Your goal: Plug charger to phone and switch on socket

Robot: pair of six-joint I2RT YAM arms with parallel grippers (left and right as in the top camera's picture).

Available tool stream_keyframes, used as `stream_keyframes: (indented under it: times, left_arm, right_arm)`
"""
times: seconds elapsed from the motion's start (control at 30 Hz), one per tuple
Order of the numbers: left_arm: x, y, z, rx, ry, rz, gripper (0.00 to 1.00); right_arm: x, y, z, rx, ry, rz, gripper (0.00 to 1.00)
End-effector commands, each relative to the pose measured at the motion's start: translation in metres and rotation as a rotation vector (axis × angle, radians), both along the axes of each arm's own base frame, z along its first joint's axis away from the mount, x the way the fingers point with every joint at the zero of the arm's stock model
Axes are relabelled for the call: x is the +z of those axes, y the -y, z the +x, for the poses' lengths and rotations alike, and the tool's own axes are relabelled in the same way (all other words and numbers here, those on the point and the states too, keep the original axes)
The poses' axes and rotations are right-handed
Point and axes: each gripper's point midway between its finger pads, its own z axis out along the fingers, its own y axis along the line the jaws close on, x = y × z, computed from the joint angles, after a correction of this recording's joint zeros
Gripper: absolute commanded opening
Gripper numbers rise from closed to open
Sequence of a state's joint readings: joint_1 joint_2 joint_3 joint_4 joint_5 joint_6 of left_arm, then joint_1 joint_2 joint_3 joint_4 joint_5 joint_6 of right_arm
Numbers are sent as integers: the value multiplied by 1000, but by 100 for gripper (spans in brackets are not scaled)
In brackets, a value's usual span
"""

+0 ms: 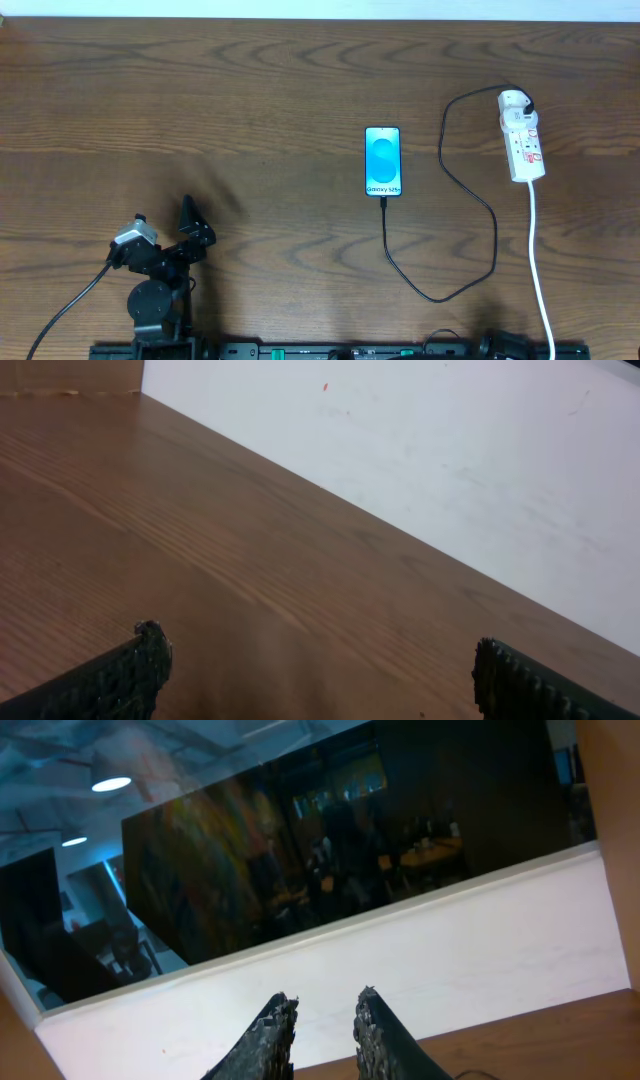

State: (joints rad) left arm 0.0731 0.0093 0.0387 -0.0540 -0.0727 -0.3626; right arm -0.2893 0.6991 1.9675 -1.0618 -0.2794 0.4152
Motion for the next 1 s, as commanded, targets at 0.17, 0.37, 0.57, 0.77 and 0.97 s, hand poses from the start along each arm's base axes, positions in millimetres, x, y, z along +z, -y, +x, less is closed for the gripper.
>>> stream_keyframes:
  times: [0.17,0.37,0.57,0.77,0.97]
  left_arm:
    - [-18,0,1,-3,-44,9,98]
    - [-18,0,0,-2,-40,9,98]
    - [-18,0,0,-2,-39,9,98]
    - [-17,0,1,-2,-38,9,98]
    - [-17,0,1,-3,-38,9,98]
  right_arm:
    - [-1,2,-1,-14,0,-10,19]
    - [0,2,-1,-14,2,-10,19]
    - [-1,2,-1,-15,-2,-9,15]
    - [-1,1,-2,2,-1,-38,15]
    - [0,6,-3,3,2,-38,18]
